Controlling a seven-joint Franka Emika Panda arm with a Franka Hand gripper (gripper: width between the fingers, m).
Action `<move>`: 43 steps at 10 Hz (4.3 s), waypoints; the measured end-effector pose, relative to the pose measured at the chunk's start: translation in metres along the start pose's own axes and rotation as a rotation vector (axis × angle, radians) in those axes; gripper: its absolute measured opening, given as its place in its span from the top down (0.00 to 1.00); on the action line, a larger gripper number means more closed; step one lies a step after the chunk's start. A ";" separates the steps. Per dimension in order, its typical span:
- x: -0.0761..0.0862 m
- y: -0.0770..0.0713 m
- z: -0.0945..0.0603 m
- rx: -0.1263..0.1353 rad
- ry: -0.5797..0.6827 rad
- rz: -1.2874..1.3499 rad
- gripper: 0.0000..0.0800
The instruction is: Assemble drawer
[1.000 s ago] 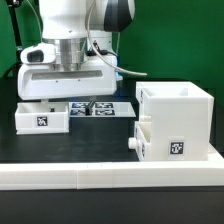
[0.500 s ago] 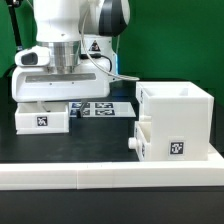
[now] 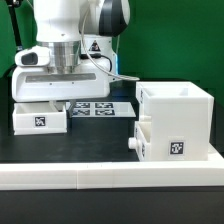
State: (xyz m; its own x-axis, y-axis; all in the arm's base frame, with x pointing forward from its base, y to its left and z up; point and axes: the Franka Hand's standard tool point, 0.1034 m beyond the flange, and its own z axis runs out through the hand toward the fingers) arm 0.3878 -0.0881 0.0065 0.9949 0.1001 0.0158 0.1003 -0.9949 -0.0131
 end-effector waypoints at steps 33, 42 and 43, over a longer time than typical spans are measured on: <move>0.105 -0.023 -0.053 0.002 -0.063 -1.451 0.95; 0.124 -0.035 -0.053 -0.018 -0.032 -1.447 0.95; 0.128 -0.041 -0.052 -0.018 -0.029 -1.448 0.95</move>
Offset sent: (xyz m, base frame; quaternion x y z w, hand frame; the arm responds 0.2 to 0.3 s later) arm 0.0000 0.0000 0.0000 0.0000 0.0000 0.0000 1.0000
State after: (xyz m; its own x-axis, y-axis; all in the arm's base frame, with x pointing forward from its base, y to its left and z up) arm 0.5102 -0.0353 0.0614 0.0229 0.9996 -0.0158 0.9997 -0.0228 0.0094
